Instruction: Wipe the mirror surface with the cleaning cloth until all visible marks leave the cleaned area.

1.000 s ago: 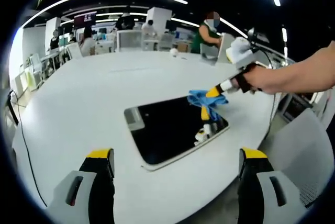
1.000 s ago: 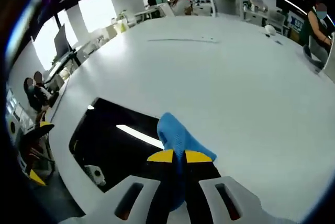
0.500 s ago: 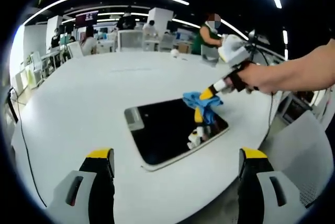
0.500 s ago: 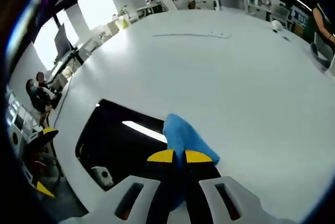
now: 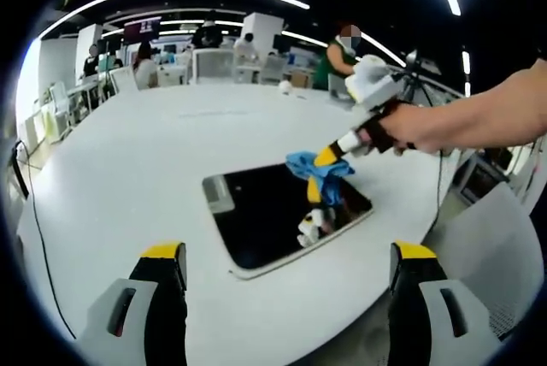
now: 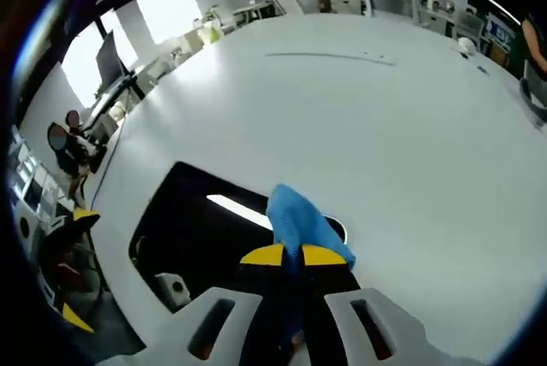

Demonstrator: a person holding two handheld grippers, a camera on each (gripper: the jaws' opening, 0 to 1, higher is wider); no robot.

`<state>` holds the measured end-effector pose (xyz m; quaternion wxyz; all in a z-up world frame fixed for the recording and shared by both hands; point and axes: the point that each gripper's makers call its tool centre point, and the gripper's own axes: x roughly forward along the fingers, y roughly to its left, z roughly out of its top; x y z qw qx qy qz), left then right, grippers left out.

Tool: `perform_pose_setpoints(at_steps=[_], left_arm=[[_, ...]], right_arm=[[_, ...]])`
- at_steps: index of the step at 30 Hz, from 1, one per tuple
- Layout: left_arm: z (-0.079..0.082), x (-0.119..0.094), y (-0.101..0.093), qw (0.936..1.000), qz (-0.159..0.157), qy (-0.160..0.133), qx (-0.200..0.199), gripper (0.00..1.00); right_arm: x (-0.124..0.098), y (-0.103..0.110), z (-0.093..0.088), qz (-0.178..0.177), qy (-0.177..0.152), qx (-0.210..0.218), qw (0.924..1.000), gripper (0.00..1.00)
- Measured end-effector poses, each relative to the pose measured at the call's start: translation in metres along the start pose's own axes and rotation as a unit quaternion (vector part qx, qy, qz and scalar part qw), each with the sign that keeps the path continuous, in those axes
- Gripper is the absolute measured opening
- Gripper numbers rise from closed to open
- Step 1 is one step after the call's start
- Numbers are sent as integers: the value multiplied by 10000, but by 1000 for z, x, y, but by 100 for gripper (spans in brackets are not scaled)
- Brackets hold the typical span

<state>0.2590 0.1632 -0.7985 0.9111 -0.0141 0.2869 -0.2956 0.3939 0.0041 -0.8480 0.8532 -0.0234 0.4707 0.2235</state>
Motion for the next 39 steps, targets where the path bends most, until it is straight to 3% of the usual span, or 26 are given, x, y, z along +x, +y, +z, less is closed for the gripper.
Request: perform_pose_setpoints(at_steps=[11, 22, 39], left_arm=[[-2, 1, -4, 9999, -64, 73, 71, 99], [-10, 2, -3, 9997, -85, 236, 54, 99], [-11, 1, -1, 9997, -42, 239, 22, 99]], right_arm=[[13, 25, 10, 161, 56, -123, 9998, 0], [30, 65, 22, 317, 64, -516, 9981, 0], [53, 111, 41, 578, 147, -763, 9953, 0]])
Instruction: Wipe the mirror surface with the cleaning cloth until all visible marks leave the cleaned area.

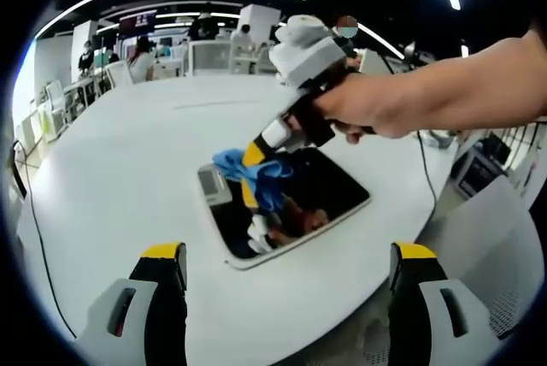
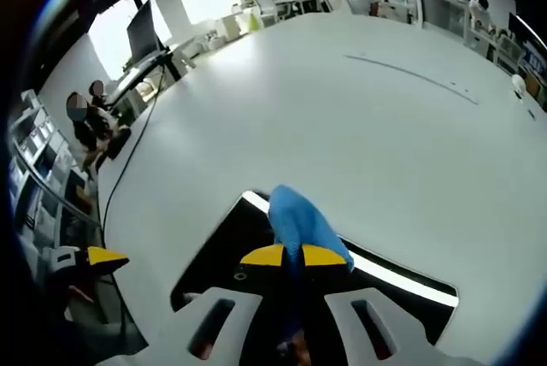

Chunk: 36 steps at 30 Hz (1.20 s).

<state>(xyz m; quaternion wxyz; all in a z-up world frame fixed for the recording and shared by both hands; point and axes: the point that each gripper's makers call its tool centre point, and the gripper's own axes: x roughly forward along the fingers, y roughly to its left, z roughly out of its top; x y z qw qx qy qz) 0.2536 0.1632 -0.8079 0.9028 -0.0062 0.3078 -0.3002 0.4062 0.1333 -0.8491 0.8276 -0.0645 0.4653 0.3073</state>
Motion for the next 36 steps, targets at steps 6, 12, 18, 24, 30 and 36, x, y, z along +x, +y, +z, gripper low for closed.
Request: perform_pose_setpoints(at_steps=[6, 12, 18, 24, 30, 36], left_arm=[[0, -1, 1, 10000, 34, -3, -23, 99], [0, -1, 2, 10000, 49, -12, -36, 99], [0, 1, 3, 10000, 45, -14, -41, 99], [-1, 2, 3, 10000, 43, 0, -48, 99], [-2, 3, 3, 10000, 18, 17, -81, 99], [-1, 3, 3, 10000, 31, 11, -68, 99]], right_arm=[[14, 19, 12, 97, 41, -185, 9998, 0], [19, 27, 17, 149, -81, -344, 9993, 0], [18, 26, 17, 179, -73, -325, 9993, 0], [17, 27, 16, 210, -58, -332, 9992, 0], [17, 27, 15, 166, -69, -452, 9988, 0], [14, 31, 11, 188, -58, -487, 9986, 0]])
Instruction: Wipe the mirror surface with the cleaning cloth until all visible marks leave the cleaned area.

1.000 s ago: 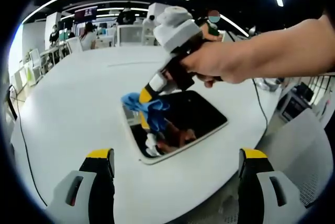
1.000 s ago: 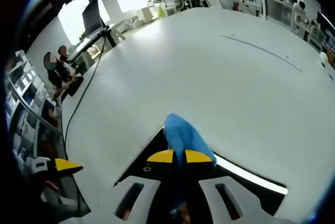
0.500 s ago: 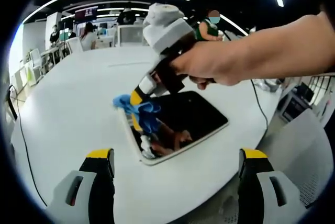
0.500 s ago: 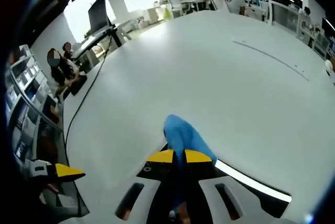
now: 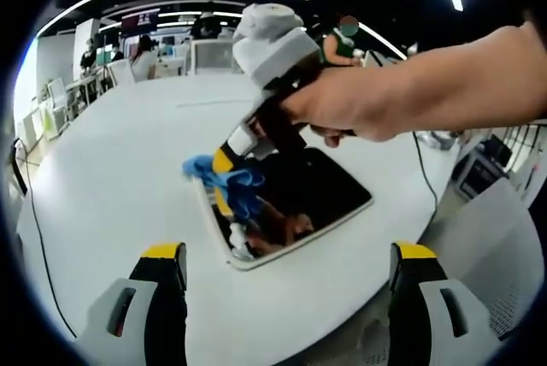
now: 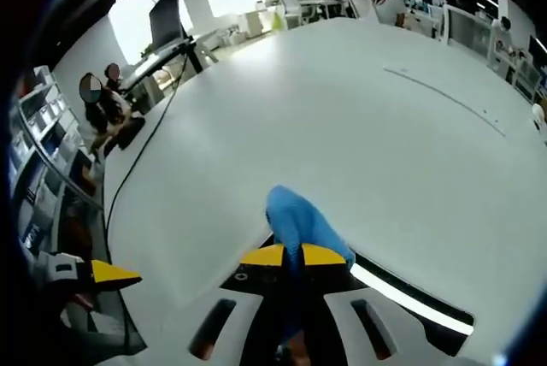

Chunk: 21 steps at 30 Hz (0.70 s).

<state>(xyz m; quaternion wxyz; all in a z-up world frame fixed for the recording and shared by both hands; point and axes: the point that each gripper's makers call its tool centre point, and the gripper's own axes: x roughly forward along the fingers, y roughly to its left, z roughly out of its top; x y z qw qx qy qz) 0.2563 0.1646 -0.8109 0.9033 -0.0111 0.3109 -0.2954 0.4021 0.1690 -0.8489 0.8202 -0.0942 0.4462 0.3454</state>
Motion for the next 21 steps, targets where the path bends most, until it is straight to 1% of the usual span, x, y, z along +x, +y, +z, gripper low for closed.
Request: perform_pose_setpoints(at_steps=[6, 14, 21], left_arm=[[0, 0, 0, 10000, 8, 1, 19, 99], [1, -1, -1, 10000, 12, -4, 32, 99], [1, -2, -2, 10000, 14, 8, 60, 99]], right_arm=[[-3, 4, -4, 32, -23, 23, 10000, 0], [-9, 15, -13, 101, -114, 16, 9999, 0], [-12, 23, -19, 148, -80, -40, 9999, 0]])
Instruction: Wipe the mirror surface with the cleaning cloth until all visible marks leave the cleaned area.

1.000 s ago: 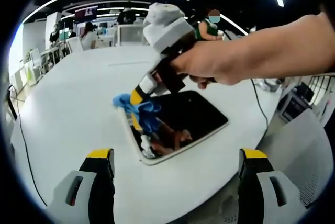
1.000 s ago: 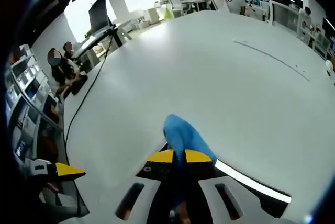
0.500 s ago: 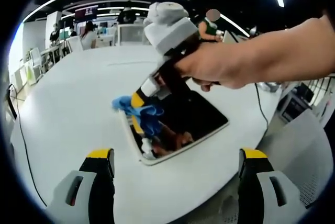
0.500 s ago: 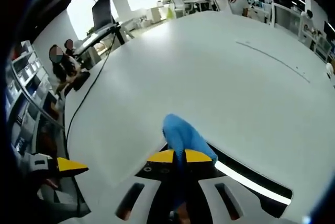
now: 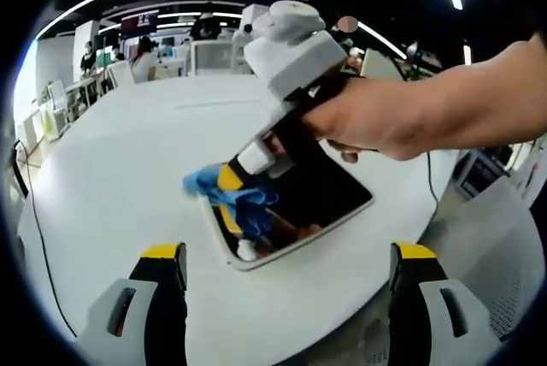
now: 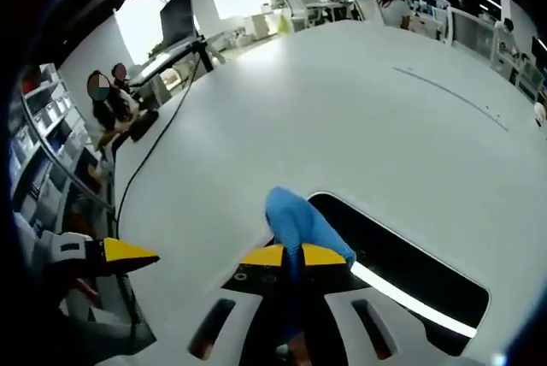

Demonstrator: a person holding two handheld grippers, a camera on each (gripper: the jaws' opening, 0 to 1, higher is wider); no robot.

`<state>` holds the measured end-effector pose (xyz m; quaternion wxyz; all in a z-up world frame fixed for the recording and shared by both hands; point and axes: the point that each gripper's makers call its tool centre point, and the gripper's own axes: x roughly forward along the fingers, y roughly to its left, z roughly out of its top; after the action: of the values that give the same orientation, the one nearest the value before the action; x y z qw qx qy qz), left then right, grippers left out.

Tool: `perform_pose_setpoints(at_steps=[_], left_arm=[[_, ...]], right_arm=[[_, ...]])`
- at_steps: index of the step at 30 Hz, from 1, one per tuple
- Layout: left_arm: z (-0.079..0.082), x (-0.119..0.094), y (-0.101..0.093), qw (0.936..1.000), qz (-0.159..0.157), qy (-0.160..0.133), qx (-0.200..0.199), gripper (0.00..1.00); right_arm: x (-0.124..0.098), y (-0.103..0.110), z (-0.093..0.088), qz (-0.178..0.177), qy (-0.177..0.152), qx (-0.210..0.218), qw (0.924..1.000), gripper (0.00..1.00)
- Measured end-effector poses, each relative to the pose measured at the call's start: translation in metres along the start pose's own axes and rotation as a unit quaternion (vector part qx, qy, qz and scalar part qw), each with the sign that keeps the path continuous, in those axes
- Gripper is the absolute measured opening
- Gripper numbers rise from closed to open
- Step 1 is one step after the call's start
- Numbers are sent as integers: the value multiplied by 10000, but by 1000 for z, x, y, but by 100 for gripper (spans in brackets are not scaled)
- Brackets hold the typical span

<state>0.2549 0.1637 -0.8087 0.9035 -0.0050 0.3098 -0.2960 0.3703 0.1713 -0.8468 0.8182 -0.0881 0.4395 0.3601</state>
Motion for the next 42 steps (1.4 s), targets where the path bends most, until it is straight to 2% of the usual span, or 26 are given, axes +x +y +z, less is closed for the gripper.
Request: perform_pose_setpoints(at_steps=[23, 42], left_arm=[[2, -1, -4, 9999, -51, -31, 133, 99], [0, -3, -3, 9999, -11, -5, 108, 99]], right_arm=[[-6, 16, -15, 166, 132, 92, 9997, 0], [-4, 15, -14, 158, 96, 68, 9998, 0]])
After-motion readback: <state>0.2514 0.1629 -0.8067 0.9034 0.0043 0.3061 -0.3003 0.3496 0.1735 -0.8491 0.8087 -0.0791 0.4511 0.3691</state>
